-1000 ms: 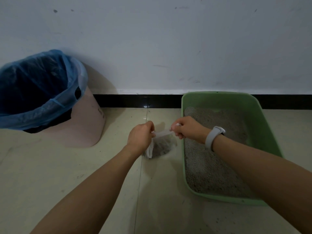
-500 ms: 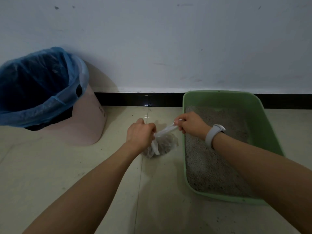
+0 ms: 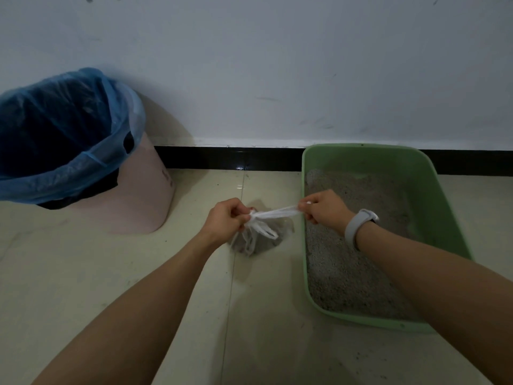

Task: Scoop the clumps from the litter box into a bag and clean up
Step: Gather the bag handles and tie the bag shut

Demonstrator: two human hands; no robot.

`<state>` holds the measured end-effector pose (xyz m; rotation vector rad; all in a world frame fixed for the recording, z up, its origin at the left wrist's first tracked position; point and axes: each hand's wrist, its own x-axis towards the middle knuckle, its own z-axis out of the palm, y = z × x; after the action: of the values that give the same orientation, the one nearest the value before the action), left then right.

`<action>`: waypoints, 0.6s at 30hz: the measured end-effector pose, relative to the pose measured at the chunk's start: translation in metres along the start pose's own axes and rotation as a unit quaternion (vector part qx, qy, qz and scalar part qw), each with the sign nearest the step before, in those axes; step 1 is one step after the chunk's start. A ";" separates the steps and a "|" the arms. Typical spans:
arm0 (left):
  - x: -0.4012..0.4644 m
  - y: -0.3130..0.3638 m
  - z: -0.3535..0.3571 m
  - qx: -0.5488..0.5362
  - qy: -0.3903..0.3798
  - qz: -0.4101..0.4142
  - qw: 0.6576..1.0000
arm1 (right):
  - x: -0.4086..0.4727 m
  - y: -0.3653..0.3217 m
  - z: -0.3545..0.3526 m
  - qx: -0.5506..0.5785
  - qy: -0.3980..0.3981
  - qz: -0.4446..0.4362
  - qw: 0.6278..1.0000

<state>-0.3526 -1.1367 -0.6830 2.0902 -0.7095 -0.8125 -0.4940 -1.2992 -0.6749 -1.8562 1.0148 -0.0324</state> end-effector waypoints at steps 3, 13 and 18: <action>0.000 -0.010 -0.004 0.033 0.014 -0.006 0.999 | 0.002 0.008 0.004 -0.031 0.000 0.005 0.999; 0.011 -0.026 -0.010 0.123 0.046 -0.011 0.991 | 0.009 0.018 0.002 -0.077 -0.014 0.002 0.997; 0.015 -0.029 -0.015 0.168 0.042 -0.001 0.985 | 0.008 0.019 0.004 -0.131 -0.032 -0.051 0.990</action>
<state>-0.3256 -1.1245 -0.7041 2.4096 -0.8443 -0.6356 -0.4987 -1.3047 -0.6948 -2.1322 0.9139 0.1034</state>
